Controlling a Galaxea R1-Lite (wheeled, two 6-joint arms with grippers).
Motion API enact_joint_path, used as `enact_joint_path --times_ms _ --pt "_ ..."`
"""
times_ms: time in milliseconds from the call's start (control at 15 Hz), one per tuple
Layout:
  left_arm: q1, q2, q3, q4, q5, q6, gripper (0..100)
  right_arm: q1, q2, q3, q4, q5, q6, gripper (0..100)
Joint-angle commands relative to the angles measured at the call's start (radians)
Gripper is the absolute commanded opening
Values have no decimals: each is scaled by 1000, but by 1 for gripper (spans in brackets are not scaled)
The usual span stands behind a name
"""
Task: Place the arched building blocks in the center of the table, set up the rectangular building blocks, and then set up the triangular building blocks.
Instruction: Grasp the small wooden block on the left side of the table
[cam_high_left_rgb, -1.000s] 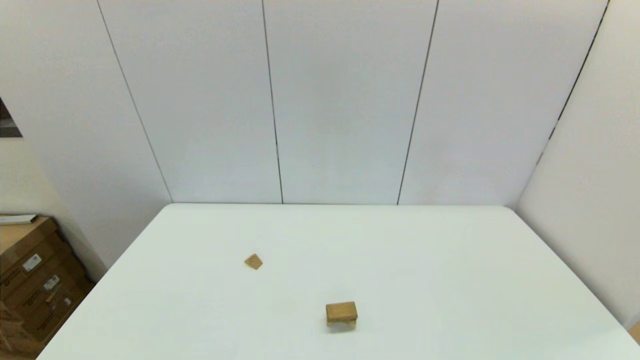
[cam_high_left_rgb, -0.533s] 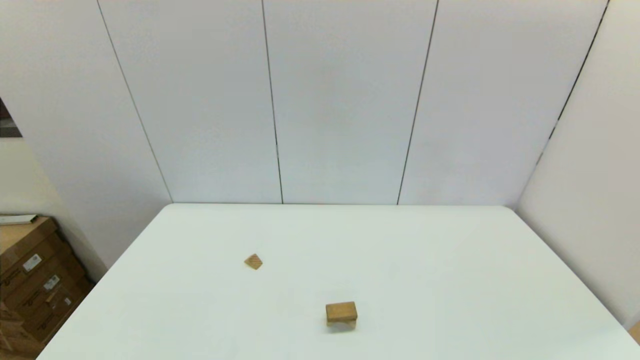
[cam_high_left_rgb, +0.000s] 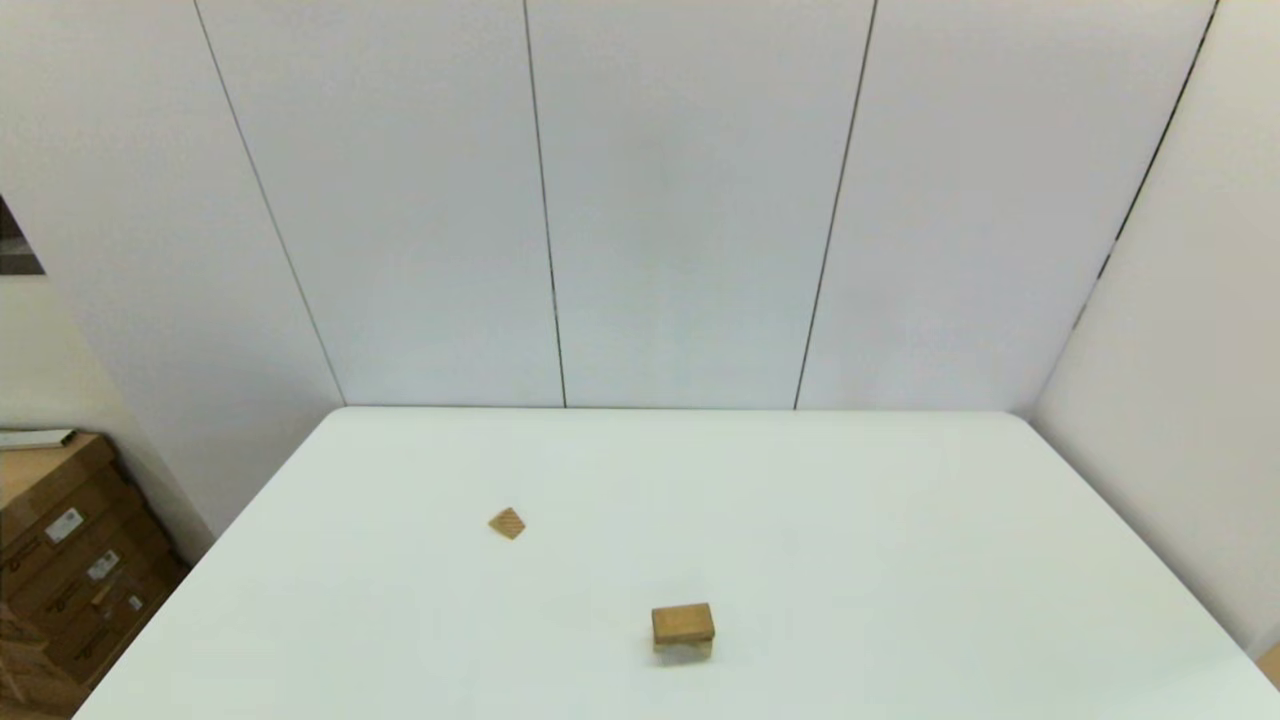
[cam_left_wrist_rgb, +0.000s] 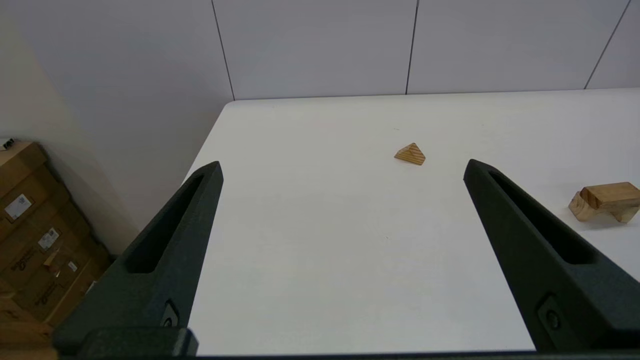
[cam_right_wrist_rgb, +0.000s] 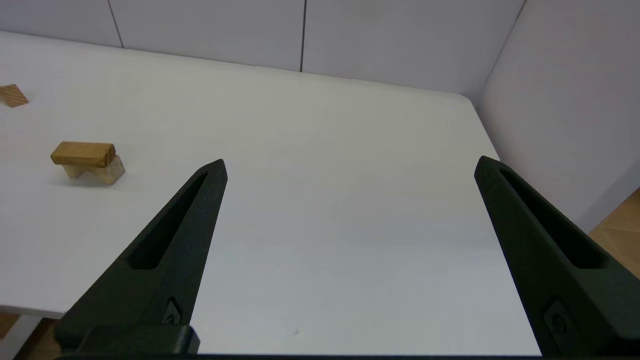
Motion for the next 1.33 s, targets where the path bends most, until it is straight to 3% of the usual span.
enact_joint_path --times_ms 67,867,1133,1333 --pt "0 1 3 0 -2 1 100 0 0 4 -12 -23 57 100" --pt "0 1 -8 15 6 -25 100 0 0 5 -20 -37 79 100" --pt "-1 21 -167 300 -6 -2 100 0 0 5 -20 -37 79 100" --pt "-3 196 -296 365 -9 53 100 0 0 5 -20 -37 79 100"
